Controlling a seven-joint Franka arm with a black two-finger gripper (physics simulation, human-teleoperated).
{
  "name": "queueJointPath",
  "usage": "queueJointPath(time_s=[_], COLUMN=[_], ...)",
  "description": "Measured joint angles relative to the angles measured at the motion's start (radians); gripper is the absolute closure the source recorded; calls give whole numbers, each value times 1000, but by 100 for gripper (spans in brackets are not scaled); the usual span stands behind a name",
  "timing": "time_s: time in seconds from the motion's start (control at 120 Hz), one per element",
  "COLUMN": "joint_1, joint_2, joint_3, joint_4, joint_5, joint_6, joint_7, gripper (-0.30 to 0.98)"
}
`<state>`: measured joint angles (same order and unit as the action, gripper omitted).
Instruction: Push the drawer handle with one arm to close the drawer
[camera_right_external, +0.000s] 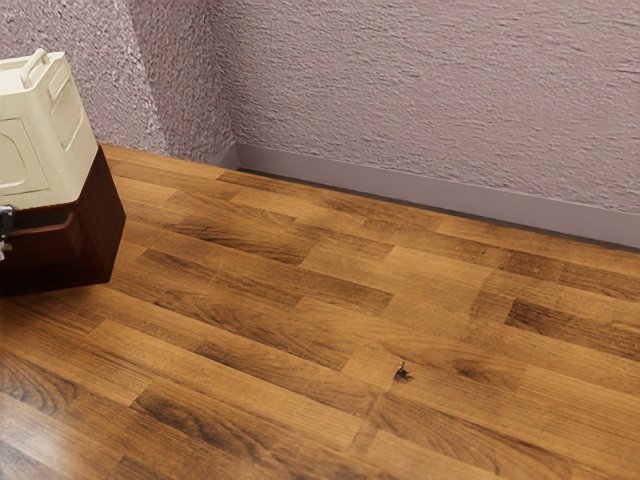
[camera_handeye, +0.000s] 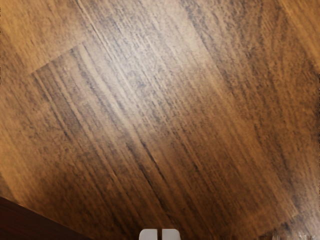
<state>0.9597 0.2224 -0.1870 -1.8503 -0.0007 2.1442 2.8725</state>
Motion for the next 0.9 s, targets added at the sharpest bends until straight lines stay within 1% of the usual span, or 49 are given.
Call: queueJointPath(time_s=[0.125,0.433,0.742,0.775,0.8,0.858,0.875,0.9], joint_1=[0,-16,-27,-23,-17,0,11,26], joint_2=[9,90,124,85,30,-244,-324,-442], joint_3=[7,9,22,23,23,8,-3,-33], joint_4=[12,88,118,95,59,-35,-37,-6], joint_5=[2,0,-11,-8,-7,-8,-9,-15], joint_6=[20,69,117,118,117,53,16,-61], joint_7=[4,8,13,9,5,-15,-25,-46], gripper=[79,79,78,78,78,78,78,74])
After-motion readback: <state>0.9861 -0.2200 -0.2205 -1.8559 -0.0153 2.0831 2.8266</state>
